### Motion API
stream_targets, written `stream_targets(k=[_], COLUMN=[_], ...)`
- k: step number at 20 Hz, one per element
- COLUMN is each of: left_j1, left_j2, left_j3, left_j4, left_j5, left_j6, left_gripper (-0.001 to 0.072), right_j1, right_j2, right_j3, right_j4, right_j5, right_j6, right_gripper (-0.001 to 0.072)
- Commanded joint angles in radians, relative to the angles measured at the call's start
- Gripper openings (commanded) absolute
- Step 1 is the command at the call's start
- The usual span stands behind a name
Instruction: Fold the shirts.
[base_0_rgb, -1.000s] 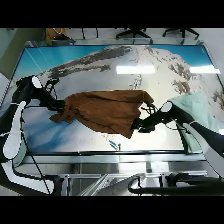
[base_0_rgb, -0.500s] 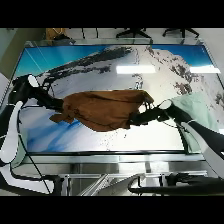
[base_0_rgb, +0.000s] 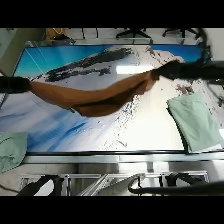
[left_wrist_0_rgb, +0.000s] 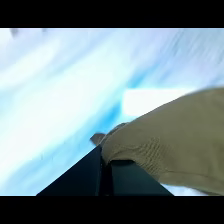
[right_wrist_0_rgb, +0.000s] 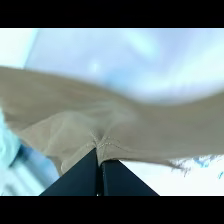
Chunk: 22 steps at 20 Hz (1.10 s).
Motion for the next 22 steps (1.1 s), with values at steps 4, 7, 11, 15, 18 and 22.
stream_targets(k=[4, 7, 11, 15, 18, 22], left_j1=[0.113, 0.125, 0.124, 0.123, 0.077, -0.018], left_j2=[0.284, 0.322, 0.276, 0.181, 0.056, -0.128], left_j3=[0.343, 0.457, 0.550, 0.365, 0.110, -0.272], left_j4=[-0.072, -0.072, -0.107, -0.337, -0.418, -0.403], left_j5=[0.069, 0.074, 0.021, -0.099, -0.187, -0.063], left_j6=[-0.006, -0.006, -0.007, -0.005, 0.042, 0.137], left_gripper=[0.0012, 0.0012, 0.0012, 0.0012, 0.0012, 0.0012], right_j1=[-0.071, -0.071, -0.071, -0.070, -0.036, 0.070], right_j2=[0.025, 0.050, 0.057, -0.021, -0.132, -0.327], right_j3=[0.483, 0.570, 0.561, 0.415, 0.222, -0.083], right_j4=[0.000, 0.000, -0.015, 0.005, 0.021, 0.018], right_j5=[0.007, -0.086, -0.090, 0.012, 0.084, -0.001], right_j6=[0.000, -0.067, -0.091, -0.089, -0.103, -0.231], right_gripper=[0.0018, 0.0018, 0.0018, 0.0018, 0.0019, 0.0021])
